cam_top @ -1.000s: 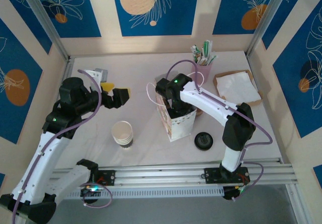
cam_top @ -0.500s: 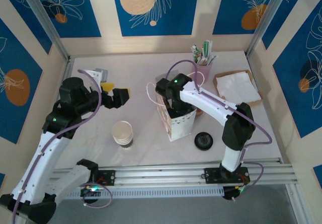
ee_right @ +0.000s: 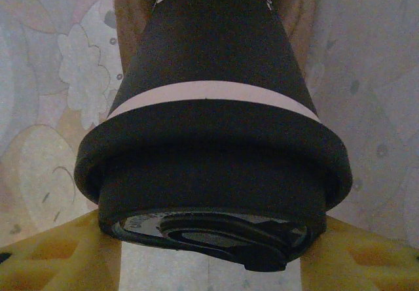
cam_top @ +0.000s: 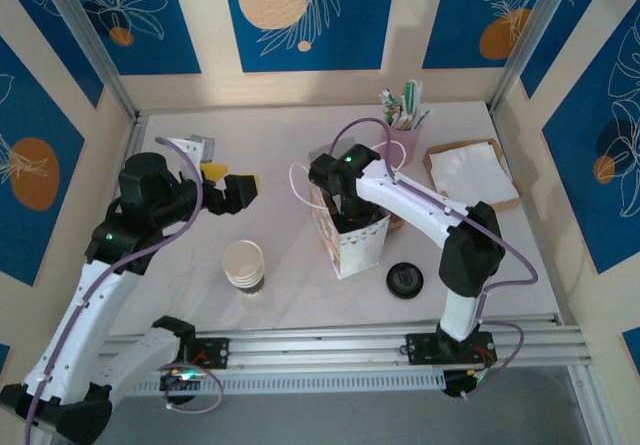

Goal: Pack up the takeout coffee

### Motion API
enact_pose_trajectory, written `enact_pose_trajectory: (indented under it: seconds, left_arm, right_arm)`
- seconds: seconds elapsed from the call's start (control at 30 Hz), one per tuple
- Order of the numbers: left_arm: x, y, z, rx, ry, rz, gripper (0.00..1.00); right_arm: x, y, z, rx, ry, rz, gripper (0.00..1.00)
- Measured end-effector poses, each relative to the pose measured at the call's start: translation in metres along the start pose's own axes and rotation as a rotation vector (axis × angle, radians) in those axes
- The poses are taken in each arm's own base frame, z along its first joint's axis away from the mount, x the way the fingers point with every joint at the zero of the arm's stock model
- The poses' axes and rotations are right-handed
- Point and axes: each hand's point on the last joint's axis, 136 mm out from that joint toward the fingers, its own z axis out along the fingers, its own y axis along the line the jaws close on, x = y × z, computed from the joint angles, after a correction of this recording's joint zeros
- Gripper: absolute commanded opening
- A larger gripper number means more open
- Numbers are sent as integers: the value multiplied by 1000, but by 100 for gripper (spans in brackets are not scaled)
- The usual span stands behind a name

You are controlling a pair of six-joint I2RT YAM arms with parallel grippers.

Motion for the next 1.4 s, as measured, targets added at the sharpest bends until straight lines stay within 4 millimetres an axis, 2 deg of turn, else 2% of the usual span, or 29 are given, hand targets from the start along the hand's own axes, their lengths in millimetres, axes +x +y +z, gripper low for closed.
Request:
enact_pose_trajectory:
  seconds: [0.17,0.6,0.87,1.4]
  left_arm:
    - [0,0,0,0,0,0,100]
    - [0,0,0,0,0,0,100]
    - [0,0,0,0,0,0,100]
    - [-1,1,3,1,-3,1,100]
  right_arm:
    - [0,0,0,1,0,0,62]
    - [0,-1,0,2,1,-1,68]
    - [-1,-1,0,6,-2,-1,76]
    - [-3,-4,-2,18,-15,0,81]
